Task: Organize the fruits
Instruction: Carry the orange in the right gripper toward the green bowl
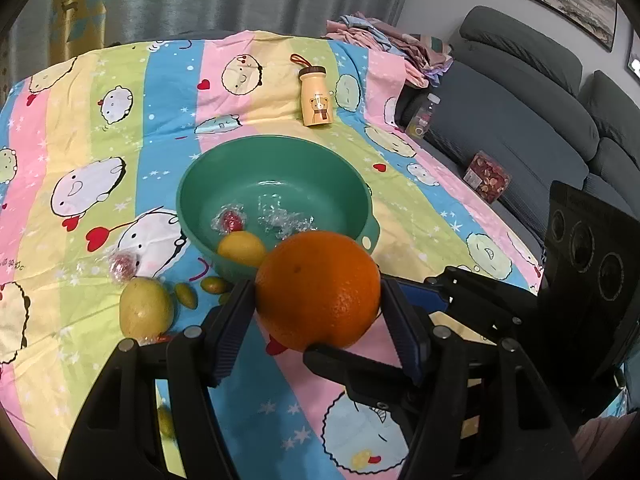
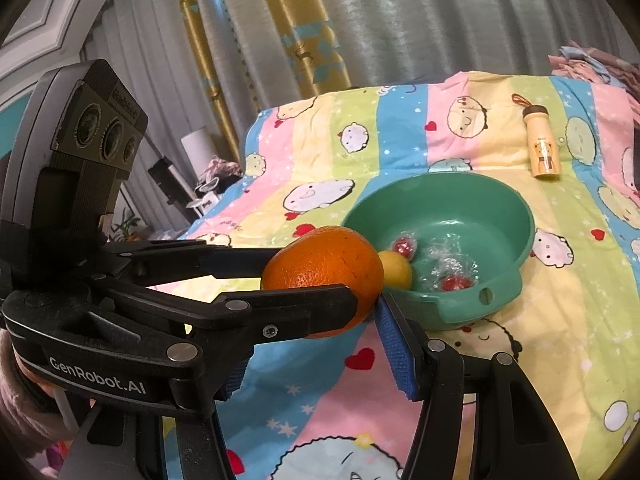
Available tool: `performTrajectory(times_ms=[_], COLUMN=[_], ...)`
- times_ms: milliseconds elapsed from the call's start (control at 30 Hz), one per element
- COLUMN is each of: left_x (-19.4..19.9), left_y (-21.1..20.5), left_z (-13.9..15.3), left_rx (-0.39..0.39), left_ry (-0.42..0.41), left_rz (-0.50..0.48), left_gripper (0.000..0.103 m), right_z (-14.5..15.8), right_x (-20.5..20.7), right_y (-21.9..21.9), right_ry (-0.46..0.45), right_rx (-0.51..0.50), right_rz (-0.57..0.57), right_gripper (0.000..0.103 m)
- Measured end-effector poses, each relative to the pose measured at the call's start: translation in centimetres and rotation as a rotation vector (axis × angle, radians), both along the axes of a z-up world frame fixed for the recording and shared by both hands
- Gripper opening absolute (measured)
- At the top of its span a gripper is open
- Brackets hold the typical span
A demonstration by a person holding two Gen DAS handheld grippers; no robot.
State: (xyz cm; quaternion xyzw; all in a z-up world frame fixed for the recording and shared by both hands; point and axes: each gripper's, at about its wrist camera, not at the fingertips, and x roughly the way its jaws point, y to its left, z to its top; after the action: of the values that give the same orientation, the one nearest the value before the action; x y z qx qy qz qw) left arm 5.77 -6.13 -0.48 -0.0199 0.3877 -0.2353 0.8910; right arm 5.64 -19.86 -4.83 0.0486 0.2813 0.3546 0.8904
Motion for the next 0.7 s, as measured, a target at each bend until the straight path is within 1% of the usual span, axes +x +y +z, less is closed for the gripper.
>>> performTrajectory(times_ms=[700], left_x=[4.0], left_y=[-1.5], left_z=[0.4], left_rx=[0.019], left_ry=[-0.007], left_rz=[-0.015], left_gripper=[0.064], right_z=[-0.1], right_x=[3.2], right_y=[-1.2], right_ry=[-0.011], right_rx=[0.044], right_rz=[-0.033], right_gripper=[0.061])
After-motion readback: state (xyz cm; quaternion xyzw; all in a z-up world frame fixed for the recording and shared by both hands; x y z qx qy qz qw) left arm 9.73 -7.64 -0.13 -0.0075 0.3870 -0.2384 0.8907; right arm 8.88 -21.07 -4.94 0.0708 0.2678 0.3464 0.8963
